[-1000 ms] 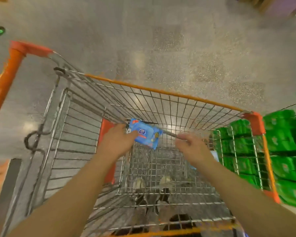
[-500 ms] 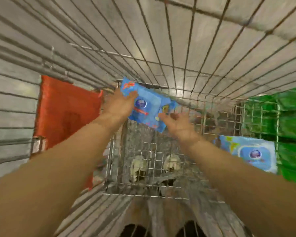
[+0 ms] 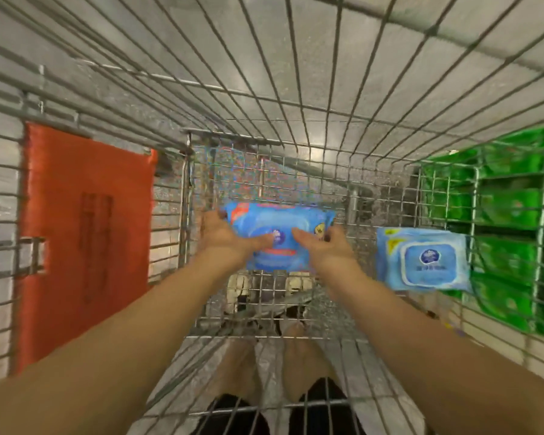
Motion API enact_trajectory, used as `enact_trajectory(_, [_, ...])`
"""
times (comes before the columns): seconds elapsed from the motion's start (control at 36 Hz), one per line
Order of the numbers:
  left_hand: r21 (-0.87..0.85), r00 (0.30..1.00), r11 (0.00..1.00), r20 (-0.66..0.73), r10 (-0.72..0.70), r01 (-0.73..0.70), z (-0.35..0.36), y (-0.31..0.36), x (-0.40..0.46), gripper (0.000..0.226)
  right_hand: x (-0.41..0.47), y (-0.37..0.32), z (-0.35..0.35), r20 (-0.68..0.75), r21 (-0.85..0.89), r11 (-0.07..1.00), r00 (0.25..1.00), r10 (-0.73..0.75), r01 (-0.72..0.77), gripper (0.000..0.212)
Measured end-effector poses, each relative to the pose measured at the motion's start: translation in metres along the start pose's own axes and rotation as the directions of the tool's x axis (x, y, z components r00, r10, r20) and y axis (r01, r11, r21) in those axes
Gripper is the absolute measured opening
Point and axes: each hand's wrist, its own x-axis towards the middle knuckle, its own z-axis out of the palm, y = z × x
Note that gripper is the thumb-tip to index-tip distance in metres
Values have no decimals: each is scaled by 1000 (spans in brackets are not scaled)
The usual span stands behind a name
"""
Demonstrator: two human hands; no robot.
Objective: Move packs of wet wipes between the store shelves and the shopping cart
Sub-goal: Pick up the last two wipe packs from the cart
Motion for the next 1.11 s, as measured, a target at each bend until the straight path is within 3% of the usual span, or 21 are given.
enact_trajectory(0.06, [-89, 993, 992, 79, -84, 91, 5, -13, -1, 94, -2, 5, -9, 24, -112, 994, 1000, -16, 18, 35])
enact_trajectory(0.14, [-216, 977, 961, 159, -141, 174, 6, -22, -3, 52, -5, -2, -17, 96, -197, 980, 995, 13, 6, 55])
enact_trajectory(0.17, [-247, 973, 949, 168, -155, 194, 6, -25, 0, 50, -2, -2, -19, 124, -225, 974, 992, 31, -2, 60])
enact_trajectory(0.28, [-321, 961, 920, 226, -157, 225, 7, -34, 1, 104, -2, -13, -29, 221, -325, 945, 975, 35, 40, 39])
enact_trajectory(0.33, [-327, 956, 914, 245, -163, 240, 7, -39, 4, 114, -5, -19, -37, 264, -372, 926, 964, 36, 67, 39])
enact_trajectory(0.42, [-302, 949, 914, 246, -198, 270, 2, -31, -5, 96, -18, -31, -48, 312, -527, 837, 950, 28, 149, 22])
enact_trajectory(0.5, [-284, 945, 913, 235, -229, 292, 0, -31, -8, 64, -30, -46, -65, 291, -665, 681, 946, -139, 305, 44])
enact_trajectory(0.58, [-290, 938, 909, 265, -224, 299, 0, -32, -9, 50, -43, -71, -94, 271, -705, 570, 903, -334, 422, 54])
enact_trajectory(0.67, [-297, 936, 909, 281, -211, 293, 1, -27, -13, 29, -45, -98, -132, 347, -815, 420, 916, -201, 400, 72])
enact_trajectory(0.75, [-300, 916, 902, 346, -202, 312, 3, -23, -16, 32, -31, -101, -162, 350, -927, 157, 936, 41, 340, 99])
enact_trajectory(0.81, [-295, 902, 900, 385, -195, 321, 4, -22, -17, 36, -23, -98, -175, 324, -946, 42, 935, 143, 322, 110])
enact_trajectory(0.89, [-346, 911, 893, 386, -144, 288, 9, -20, -20, 21, -17, -89, -183, 300, -953, 27, 929, 217, 301, 119])
enact_trajectory(1.11, [-410, 941, 889, 332, -61, 202, 22, -20, -28, 44, -11, -65, -178, 290, -949, -87, 949, 127, 302, 127])
